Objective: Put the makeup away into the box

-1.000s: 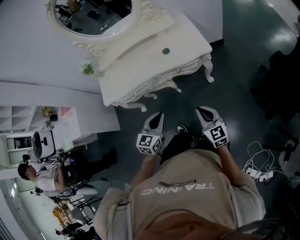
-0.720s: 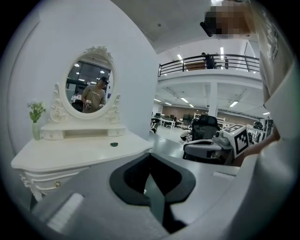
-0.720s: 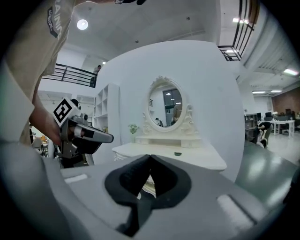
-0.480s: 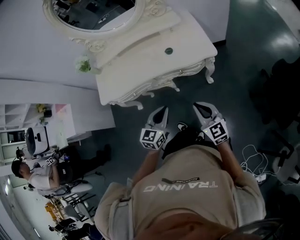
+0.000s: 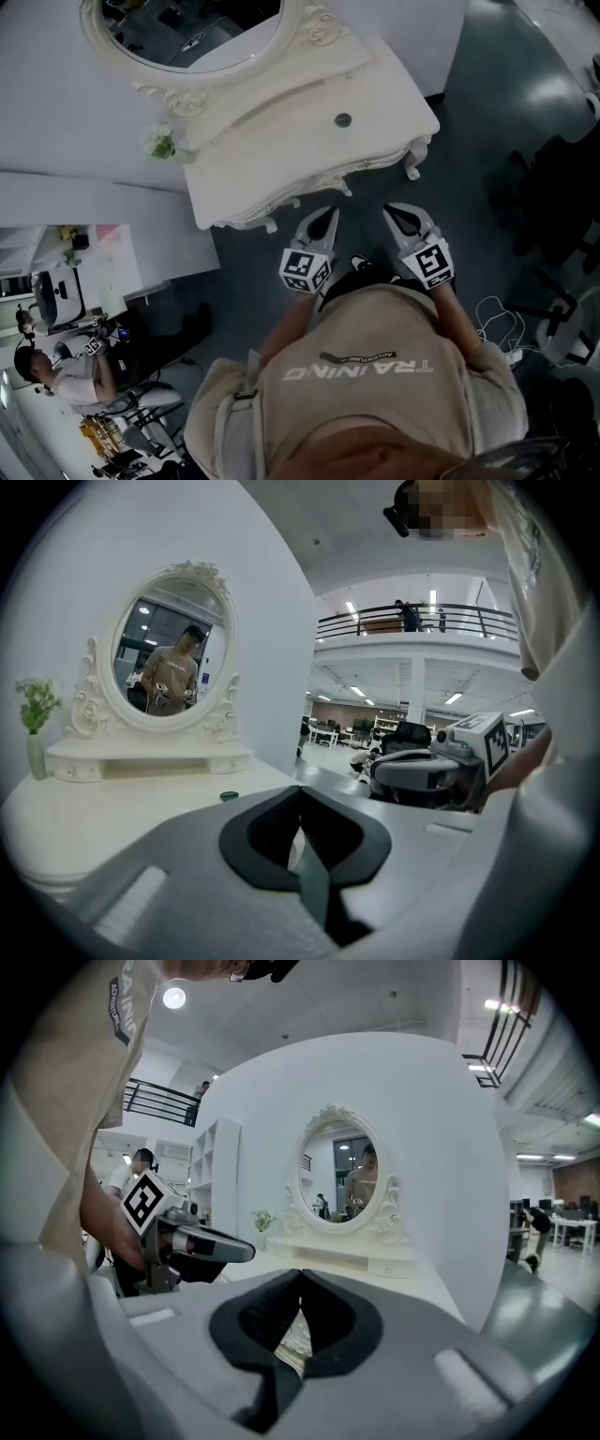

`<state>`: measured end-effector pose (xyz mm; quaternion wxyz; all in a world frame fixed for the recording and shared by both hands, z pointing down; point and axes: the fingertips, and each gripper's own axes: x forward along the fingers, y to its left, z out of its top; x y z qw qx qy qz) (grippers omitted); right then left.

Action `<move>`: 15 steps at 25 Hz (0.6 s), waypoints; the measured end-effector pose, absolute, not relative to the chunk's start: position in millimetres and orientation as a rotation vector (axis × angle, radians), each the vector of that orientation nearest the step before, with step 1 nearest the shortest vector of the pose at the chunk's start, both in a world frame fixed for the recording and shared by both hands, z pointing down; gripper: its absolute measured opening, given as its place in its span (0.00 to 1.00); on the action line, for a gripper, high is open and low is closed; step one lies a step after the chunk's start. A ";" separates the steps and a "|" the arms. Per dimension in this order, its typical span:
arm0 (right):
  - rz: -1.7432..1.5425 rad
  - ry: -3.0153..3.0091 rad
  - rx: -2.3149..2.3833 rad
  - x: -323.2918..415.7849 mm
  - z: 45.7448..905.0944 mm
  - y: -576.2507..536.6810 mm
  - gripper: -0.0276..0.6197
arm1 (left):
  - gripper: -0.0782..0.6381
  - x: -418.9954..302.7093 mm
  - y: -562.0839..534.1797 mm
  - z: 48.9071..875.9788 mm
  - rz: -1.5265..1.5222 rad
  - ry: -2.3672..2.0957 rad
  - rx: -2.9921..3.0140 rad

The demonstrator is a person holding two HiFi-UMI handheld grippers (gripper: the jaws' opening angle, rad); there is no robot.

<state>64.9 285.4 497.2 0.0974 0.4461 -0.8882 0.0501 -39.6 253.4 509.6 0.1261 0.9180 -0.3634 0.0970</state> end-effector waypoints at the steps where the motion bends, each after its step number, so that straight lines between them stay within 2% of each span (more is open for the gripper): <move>1: 0.155 -2.628 1.323 60.8 497.6 277.2 0.05 | 0.12 -42.1 246.5 508.6 0.283 -1.045 2.683; 15: 0.163 -2.587 1.355 42.9 506.5 178.9 0.05 | 0.12 -74.3 174.3 516.3 0.270 -1.132 2.683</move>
